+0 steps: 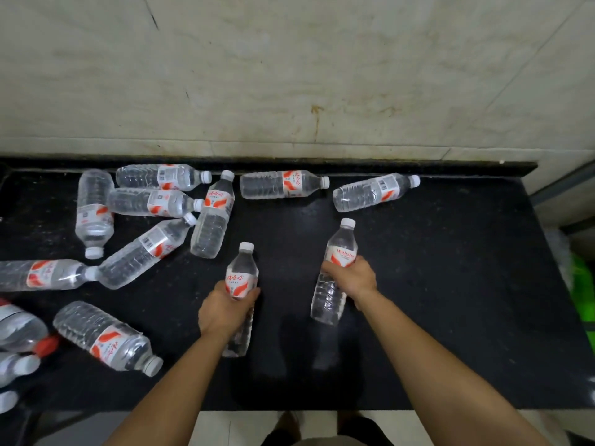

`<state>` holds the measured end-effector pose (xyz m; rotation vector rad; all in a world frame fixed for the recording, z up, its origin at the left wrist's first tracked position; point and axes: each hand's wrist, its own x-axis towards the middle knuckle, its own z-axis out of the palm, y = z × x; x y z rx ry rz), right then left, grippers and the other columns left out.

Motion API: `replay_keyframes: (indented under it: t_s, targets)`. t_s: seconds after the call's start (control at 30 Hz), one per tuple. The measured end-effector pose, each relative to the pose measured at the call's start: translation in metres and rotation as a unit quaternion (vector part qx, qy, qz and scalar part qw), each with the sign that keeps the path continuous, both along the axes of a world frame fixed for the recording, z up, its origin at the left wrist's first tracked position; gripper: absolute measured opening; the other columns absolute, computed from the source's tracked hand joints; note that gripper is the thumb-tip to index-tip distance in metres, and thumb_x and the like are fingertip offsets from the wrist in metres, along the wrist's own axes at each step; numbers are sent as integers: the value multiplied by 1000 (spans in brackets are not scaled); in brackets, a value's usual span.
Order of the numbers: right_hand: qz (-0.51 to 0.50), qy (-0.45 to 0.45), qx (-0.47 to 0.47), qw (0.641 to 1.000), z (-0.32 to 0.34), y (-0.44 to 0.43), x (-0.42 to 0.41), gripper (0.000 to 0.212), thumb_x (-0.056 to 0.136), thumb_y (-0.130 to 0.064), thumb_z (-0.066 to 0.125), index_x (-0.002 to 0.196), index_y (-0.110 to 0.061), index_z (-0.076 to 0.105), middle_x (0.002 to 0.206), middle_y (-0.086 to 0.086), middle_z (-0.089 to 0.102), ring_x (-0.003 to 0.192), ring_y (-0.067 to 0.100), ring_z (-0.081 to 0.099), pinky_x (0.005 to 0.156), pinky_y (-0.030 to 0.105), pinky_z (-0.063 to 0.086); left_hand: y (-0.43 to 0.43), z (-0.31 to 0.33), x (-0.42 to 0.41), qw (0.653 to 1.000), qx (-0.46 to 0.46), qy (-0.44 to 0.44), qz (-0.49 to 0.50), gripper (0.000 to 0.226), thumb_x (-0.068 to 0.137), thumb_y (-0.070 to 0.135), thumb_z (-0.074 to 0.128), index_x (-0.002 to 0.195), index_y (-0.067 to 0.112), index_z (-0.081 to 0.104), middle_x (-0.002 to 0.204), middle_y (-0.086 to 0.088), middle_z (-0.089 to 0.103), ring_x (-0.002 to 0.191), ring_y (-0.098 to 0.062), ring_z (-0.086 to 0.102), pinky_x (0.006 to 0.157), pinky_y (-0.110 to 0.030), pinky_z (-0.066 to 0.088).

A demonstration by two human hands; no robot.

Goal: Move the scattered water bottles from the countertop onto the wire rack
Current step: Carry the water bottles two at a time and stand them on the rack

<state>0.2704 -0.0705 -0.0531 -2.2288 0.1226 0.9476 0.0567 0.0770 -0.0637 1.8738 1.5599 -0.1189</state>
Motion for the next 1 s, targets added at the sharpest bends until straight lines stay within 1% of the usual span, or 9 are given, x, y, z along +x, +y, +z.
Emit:
replay_keyframes:
  t_s: [0.13, 0.27, 0.43, 0.5, 0.6, 0.73, 0.83, 0.9, 1.0]
  targets:
    - [-25, -57, 63, 996, 39, -4, 3, 61, 58, -30, 85, 111, -24, 54, 100, -3, 68, 90, 19, 67, 86, 40, 58, 6, 28, 4, 996, 16, -87, 11, 57, 73, 64, 75, 108, 21, 61, 99, 0, 70, 97, -26, 66, 80, -36, 49]
    - [-20, -124, 129, 984, 84, -11, 15, 66, 51, -35, 83, 111, -28, 57, 102, -6, 71, 93, 16, 69, 87, 41, 58, 16, 67, 29, 982, 36, -183, -11, 49, 68, 64, 78, 102, 30, 65, 93, 10, 71, 91, -19, 67, 83, -39, 53]
    - [-52, -170, 246, 953, 153, -43, 25, 45, 67, -18, 87, 103, -29, 64, 95, -6, 74, 88, 11, 72, 77, 31, 57, 13, 125, 83, 951, 10, -308, -35, 57, 58, 71, 78, 100, 35, 65, 95, 12, 73, 89, -12, 70, 85, -45, 58]
    - [-61, -193, 284, 937, 178, -64, 30, 44, 69, -15, 88, 104, -28, 66, 96, -4, 75, 89, 13, 73, 79, 31, 58, 0, 155, 108, 936, 11, -351, -42, 60, 54, 68, 79, 101, 34, 65, 95, 12, 73, 88, -11, 70, 85, -44, 58]
    - [-61, -224, 334, 913, 206, -103, 35, 51, 68, -11, 91, 110, -21, 65, 96, -4, 75, 89, 9, 73, 76, 27, 57, -35, 202, 140, 906, 10, -417, -73, 60, 57, 53, 87, 104, 25, 63, 95, 11, 72, 84, -8, 69, 75, -31, 55]
    - [-74, -279, 348, 892, 229, -166, 39, 68, 54, -35, 89, 112, -16, 60, 97, -2, 70, 85, 6, 69, 75, 21, 54, -96, 243, 173, 867, -9, -476, -149, 54, 71, 24, 89, 111, 18, 54, 97, 9, 68, 81, -1, 67, 67, -19, 49]
    - [-88, -281, 355, 887, 232, -228, 47, 60, 63, -19, 89, 113, -19, 57, 97, -2, 68, 83, 5, 69, 77, 26, 54, -155, 259, 193, 835, -20, -513, -197, 45, 74, 17, 86, 104, 24, 53, 93, 11, 65, 74, 5, 64, 66, -18, 47]
    - [-93, -293, 352, 884, 233, -275, 52, 57, 70, -7, 87, 115, -23, 55, 99, 0, 69, 86, 7, 69, 79, 27, 56, -204, 264, 207, 812, -39, -543, -212, 41, 74, 17, 84, 99, 30, 53, 91, 8, 66, 74, 3, 64, 71, -26, 51]
    - [-124, -320, 353, 870, 228, -349, 64, 61, 64, -16, 88, 115, -19, 55, 102, 9, 71, 90, 19, 71, 84, 38, 59, -278, 262, 227, 795, -72, -564, -212, 49, 63, 36, 80, 105, 32, 55, 100, 6, 70, 87, -8, 68, 82, -30, 56]
